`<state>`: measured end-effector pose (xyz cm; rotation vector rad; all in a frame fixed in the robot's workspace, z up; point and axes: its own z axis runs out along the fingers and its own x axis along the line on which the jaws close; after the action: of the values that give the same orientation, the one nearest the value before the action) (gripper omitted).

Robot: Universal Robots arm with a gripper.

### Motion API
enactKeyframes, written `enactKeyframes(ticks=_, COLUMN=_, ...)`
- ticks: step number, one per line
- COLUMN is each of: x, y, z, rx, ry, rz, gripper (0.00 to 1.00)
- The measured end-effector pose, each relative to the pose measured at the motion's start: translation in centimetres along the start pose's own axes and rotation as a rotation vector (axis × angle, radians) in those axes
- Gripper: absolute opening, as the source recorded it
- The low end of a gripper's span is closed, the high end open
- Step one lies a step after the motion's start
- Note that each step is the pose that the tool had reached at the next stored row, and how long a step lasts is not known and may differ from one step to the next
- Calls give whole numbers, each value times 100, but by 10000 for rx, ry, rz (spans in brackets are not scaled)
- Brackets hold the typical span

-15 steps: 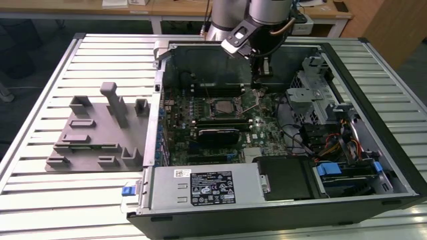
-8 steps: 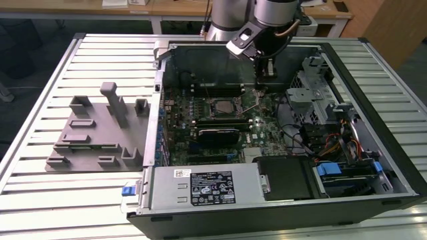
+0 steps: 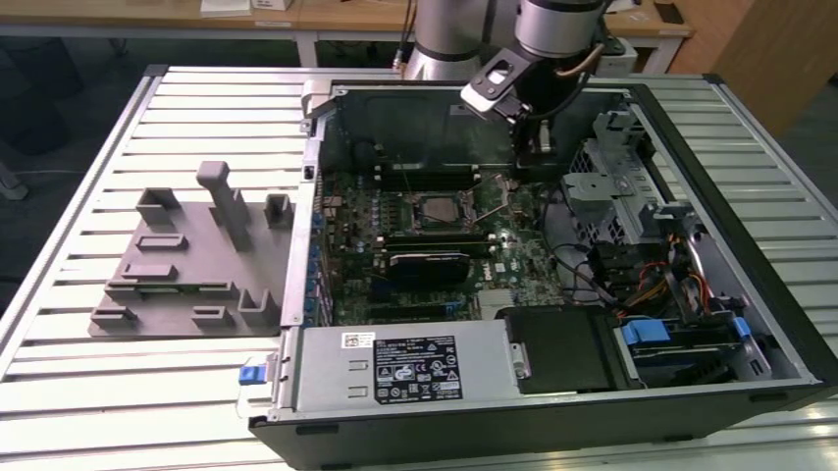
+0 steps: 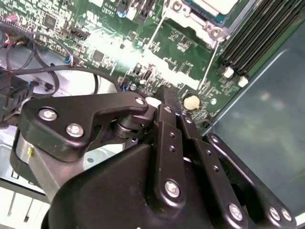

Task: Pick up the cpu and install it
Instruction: 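Close the cpu cover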

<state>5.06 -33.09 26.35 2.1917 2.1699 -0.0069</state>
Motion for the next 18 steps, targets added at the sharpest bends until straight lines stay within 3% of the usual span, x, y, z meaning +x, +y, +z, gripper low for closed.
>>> enactKeyframes(ticks=14, x=11, y=68, z=228, rx=84, ry=-1, rz=-4, gripper=11)
enactKeyframes(ticks=18, x=11, y=69, z=247, rx=99, ry=-3, rz=-3, gripper=11)
